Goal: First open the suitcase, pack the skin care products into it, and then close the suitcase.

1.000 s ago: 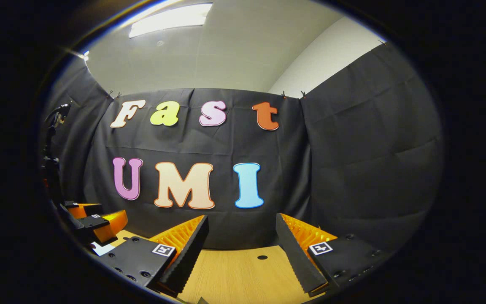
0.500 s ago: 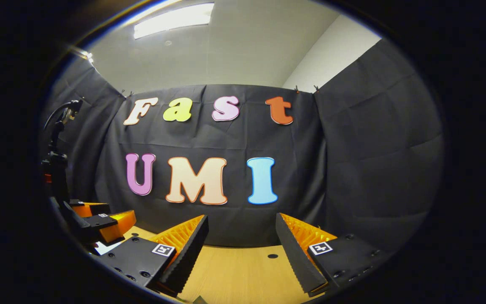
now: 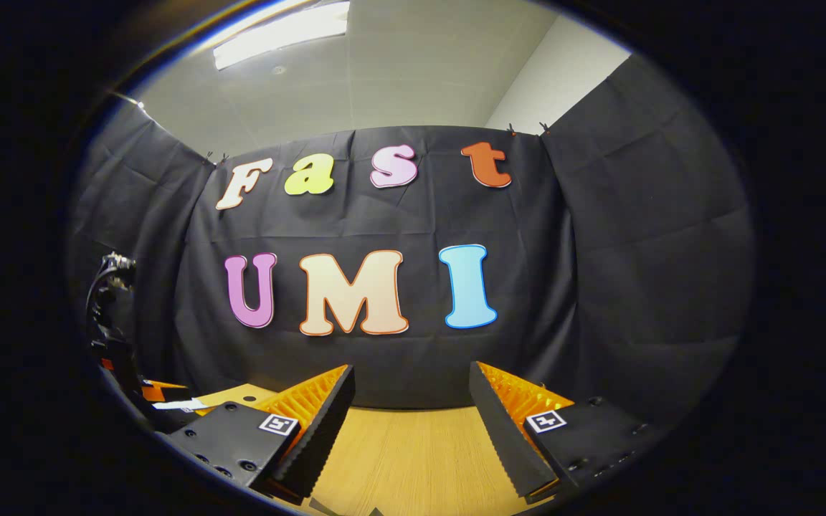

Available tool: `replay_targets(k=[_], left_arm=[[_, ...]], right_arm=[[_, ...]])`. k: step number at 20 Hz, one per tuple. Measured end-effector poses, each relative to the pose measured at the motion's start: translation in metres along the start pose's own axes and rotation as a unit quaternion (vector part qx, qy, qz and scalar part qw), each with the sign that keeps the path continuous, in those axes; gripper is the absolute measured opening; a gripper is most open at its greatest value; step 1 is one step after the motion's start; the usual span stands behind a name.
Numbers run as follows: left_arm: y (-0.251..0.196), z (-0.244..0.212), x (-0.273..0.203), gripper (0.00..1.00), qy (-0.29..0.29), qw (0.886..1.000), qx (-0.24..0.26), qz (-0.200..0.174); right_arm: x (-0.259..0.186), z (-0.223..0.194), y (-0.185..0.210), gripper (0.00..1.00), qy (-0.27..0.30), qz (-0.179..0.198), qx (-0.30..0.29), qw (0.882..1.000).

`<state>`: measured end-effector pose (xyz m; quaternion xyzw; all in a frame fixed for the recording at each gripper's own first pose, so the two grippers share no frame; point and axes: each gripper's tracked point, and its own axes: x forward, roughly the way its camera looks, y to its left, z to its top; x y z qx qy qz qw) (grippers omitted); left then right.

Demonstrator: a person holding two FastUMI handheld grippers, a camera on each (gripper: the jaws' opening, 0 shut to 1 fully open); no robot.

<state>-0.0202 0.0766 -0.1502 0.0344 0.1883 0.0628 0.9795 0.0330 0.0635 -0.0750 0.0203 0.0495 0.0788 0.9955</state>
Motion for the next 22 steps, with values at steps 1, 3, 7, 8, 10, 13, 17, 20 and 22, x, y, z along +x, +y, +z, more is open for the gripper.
replay_targets(k=[1,3,7,8,10,13,17,20,22], left_arm=[[0.003,-0.014,0.004,0.95,0.021,1.0,-0.003,-0.005],[0.003,-0.04,0.01,0.95,0.063,0.998,-0.003,-0.014],[-0.007,-0.085,0.017,0.95,0.132,0.99,-0.019,-0.036],[-0.012,-0.096,0.017,0.95,0.151,0.987,-0.024,-0.042],[-0.014,-0.116,0.019,0.95,0.182,0.982,-0.01,-0.044],[-0.016,-0.145,0.019,0.95,0.23,0.972,0.017,-0.04],[-0.027,-0.168,0.023,0.9,0.259,0.964,0.029,-0.046],[-0.027,-0.183,0.021,0.76,0.288,0.956,0.031,-0.041],[-0.02,-0.186,0.023,0.67,0.293,0.955,0.043,-0.032]], right_arm=[[0.001,-0.005,0.007,0.99,0.008,0.002,-0.002,1.0],[0.001,-0.013,0.017,0.99,0.018,0.004,-0.006,1.0],[0.002,-0.027,0.023,0.99,0.041,0.004,-0.015,0.999],[0.002,-0.028,0.022,1.0,0.045,0.003,-0.017,0.999],[0.002,-0.032,0.018,0.99,0.052,0.002,-0.023,0.998],[0.002,-0.037,0.014,0.99,0.063,0.0,-0.028,0.998],[-0.001,-0.042,0.01,0.99,0.074,0.0,-0.036,0.997],[-0.002,-0.04,0.012,0.99,0.07,0.005,-0.037,0.997],[-0.003,-0.034,0.014,0.99,0.061,0.01,-0.038,0.997]])
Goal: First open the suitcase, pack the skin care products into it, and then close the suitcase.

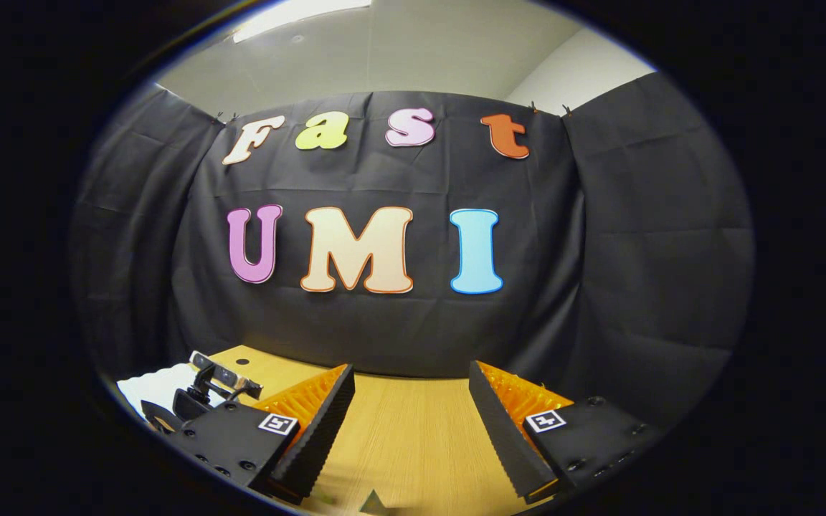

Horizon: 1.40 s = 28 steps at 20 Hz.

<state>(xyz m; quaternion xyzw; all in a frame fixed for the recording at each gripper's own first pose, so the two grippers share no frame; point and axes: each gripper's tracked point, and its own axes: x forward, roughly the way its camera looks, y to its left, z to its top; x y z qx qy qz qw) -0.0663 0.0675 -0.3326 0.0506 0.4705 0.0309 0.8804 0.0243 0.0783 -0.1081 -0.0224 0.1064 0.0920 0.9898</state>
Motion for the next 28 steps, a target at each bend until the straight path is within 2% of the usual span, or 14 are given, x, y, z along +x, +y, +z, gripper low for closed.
replay_targets(k=[4,6,8,9,10,13,16,18,21,24,28], left_arm=[[0.008,-0.008,0.0,0.44,0.015,1.0,-0.009,0.014],[0.007,-0.021,-0.002,0.41,0.035,0.999,-0.025,0.016],[0.013,-0.022,-0.002,0.36,0.038,0.999,-0.013,0.028],[0.012,-0.021,-0.002,0.24,0.04,0.999,-0.007,0.024],[0.01,-0.019,-0.004,0.16,0.044,0.999,0.001,0.018],[0.008,-0.02,-0.004,0.05,0.055,0.998,0.02,0.009],[0.006,-0.017,-0.007,0.0,0.059,0.998,0.03,0.003],[0.004,-0.006,-0.014,0.0,0.038,0.998,0.041,-0.009],[0.009,0.001,-0.023,0.0,0.042,0.998,0.034,-0.013],[0.015,0.022,-0.038,0.0,0.037,0.998,0.027,-0.042],[0.029,0.047,-0.062,0.0,0.023,0.998,0.02,-0.049]], right_arm=[[0.001,0.0,0.003,0.99,-0.003,0.009,0.003,1.0],[0.001,-0.002,0.005,0.99,-0.001,0.011,0.007,1.0],[0.001,-0.002,0.005,0.99,-0.004,0.013,0.007,1.0],[0.001,-0.001,0.004,0.99,-0.005,0.013,0.007,1.0],[0.0,0.0,0.004,1.0,-0.008,0.014,0.009,1.0],[0.0,-0.001,0.005,1.0,-0.012,0.017,0.015,1.0],[-0.001,-0.004,0.005,0.99,-0.014,0.019,0.016,1.0],[-0.001,-0.007,0.007,0.99,-0.015,0.023,0.018,0.999],[-0.001,-0.013,0.01,0.99,-0.011,0.034,0.023,0.999],[0.001,-0.016,0.016,0.99,-0.01,0.047,0.036,0.998],[0.006,-0.014,0.026,0.99,-0.013,0.064,0.042,0.997]])
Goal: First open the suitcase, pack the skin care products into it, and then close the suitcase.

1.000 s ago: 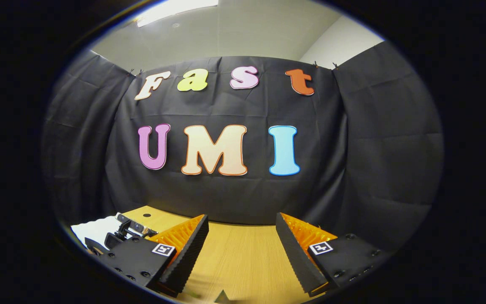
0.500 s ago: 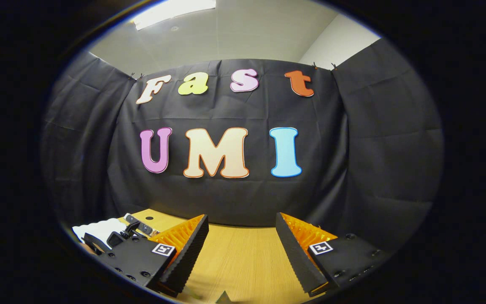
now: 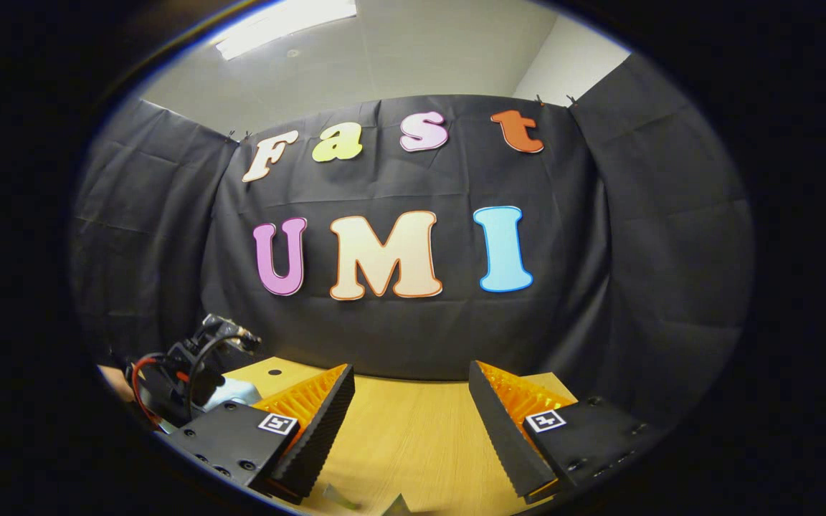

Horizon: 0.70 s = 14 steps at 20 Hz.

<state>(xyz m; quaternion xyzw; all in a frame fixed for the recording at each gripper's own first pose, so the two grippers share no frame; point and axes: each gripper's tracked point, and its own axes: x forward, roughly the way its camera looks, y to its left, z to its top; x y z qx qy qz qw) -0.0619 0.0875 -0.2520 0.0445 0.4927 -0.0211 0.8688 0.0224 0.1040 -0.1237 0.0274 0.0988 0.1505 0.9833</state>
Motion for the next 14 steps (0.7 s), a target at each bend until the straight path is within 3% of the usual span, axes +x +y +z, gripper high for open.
replay_targets(k=[9,14], left_arm=[[0.061,0.059,-0.06,0.0,-0.048,0.997,-0.037,-0.045],[0.115,0.08,-0.089,0.0,-0.086,0.994,-0.053,-0.038]], right_arm=[[0.009,0.006,0.037,0.99,-0.011,0.041,0.008,0.999],[0.01,0.011,0.066,0.99,-0.017,0.061,-0.003,0.998]])
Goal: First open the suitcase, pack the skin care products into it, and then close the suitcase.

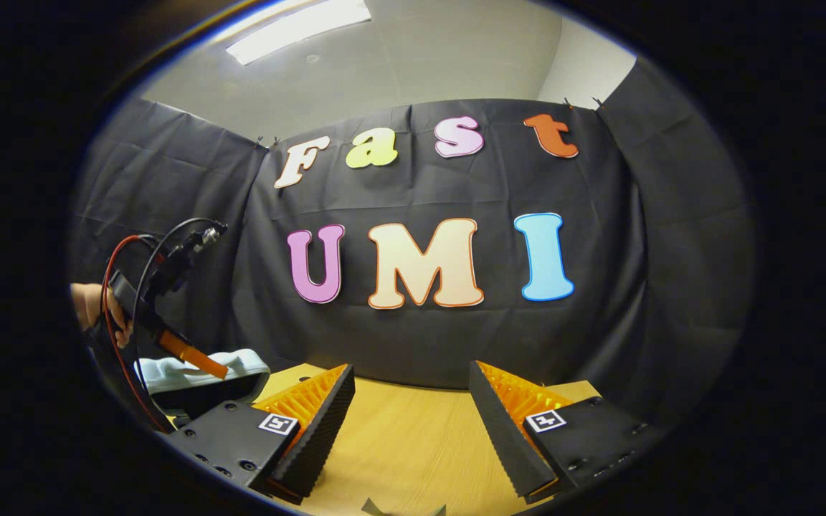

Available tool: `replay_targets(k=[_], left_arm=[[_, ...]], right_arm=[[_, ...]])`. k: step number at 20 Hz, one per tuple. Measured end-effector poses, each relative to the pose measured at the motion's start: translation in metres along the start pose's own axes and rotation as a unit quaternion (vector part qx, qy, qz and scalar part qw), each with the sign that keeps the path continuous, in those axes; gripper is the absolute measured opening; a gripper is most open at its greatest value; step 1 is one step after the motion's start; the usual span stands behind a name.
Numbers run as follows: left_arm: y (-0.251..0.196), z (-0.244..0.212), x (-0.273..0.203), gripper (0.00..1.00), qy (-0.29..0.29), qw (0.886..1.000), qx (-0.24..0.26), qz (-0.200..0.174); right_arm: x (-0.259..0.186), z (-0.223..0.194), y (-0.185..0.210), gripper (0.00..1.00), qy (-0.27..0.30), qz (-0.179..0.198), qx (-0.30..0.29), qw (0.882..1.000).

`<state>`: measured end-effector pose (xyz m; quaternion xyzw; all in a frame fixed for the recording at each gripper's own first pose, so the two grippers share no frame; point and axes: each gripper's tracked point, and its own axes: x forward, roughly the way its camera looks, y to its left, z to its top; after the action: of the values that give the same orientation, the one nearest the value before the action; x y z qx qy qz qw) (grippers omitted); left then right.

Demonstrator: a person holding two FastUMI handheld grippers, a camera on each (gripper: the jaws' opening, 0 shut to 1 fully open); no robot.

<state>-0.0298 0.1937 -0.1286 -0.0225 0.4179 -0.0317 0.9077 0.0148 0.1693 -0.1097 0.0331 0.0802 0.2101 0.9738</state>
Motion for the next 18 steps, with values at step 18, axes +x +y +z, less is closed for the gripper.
replay_targets(k=[18], left_arm=[[0.207,0.021,-0.039,0.0,-0.076,0.99,0.024,0.114]], right_arm=[[0.024,-0.013,0.102,0.99,-0.007,-0.019,-0.004,1.0]])
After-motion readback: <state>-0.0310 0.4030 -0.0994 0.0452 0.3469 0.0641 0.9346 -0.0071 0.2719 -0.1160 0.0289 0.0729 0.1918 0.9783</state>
